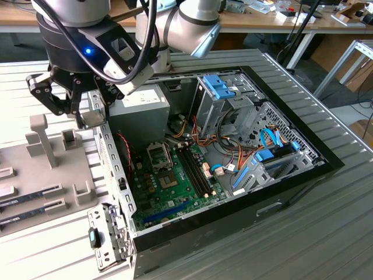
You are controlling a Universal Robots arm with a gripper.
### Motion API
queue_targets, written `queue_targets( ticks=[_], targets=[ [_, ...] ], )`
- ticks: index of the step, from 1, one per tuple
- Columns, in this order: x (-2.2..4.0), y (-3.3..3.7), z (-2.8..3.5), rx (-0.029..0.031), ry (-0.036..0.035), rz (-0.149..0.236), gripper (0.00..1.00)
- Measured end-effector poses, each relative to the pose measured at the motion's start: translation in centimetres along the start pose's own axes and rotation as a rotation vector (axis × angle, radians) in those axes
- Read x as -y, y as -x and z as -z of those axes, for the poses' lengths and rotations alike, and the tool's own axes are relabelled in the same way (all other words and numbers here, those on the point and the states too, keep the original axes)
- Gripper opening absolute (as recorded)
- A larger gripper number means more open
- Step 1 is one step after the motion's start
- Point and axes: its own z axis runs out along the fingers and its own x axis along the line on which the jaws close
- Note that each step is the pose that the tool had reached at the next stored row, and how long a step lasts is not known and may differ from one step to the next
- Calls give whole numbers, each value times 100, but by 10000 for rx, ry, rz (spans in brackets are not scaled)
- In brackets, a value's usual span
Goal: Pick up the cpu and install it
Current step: 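Pick up the cpu and move it towards the insertion slot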
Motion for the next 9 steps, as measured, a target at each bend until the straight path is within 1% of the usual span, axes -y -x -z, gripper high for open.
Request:
queue_targets(
  ticks=[9],
  targets=[
    [7,34,-11,0,0,0,47]
  ],
)
